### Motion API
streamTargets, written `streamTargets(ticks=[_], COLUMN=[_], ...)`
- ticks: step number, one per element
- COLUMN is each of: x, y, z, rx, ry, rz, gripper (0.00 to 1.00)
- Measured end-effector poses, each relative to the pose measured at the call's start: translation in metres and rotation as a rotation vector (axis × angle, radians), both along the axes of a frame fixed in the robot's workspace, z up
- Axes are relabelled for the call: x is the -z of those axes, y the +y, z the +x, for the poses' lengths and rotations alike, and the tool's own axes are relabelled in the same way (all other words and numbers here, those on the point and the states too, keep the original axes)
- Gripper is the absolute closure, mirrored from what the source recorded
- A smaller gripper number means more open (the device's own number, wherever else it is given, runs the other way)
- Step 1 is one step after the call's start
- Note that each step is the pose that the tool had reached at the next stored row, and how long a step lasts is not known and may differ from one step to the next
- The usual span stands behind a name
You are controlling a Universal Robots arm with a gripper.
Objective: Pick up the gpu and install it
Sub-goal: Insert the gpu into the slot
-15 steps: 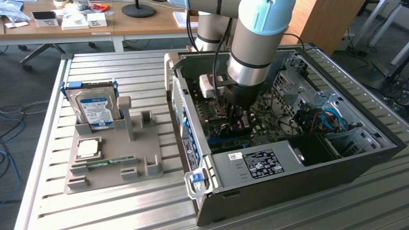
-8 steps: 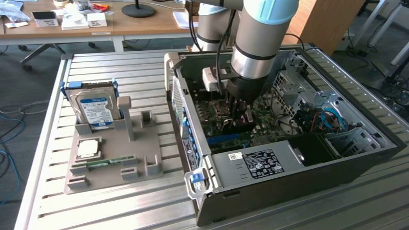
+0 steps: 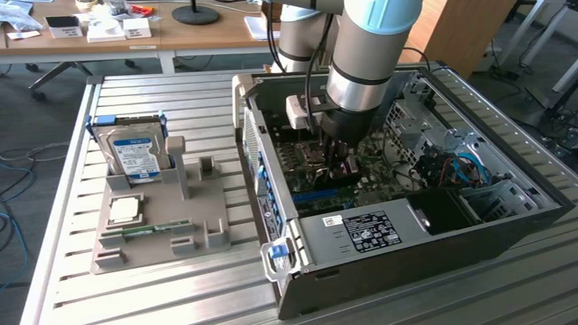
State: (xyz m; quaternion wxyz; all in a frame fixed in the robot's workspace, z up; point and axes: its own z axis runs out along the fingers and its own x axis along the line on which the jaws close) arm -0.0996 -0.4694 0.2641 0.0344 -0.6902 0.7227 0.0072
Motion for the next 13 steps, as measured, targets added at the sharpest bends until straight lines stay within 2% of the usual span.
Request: streamTargets(ticks=[1,3,4,13], x=[0.0000,-0.0001,-0.0001,0.0000], y=[0.0000,0.0000,0.0000,0.0000], z=[0.0000,0.0001,0.0001,0.0000], rx=[0.000,0.000,0.000,0.000], ry=[0.0000,0.0001,0.0001,0.0000], rz=[-0.0007,-0.0104,-0.0127,-0.0148], gripper=[0.73,0.73,0.73,0.73])
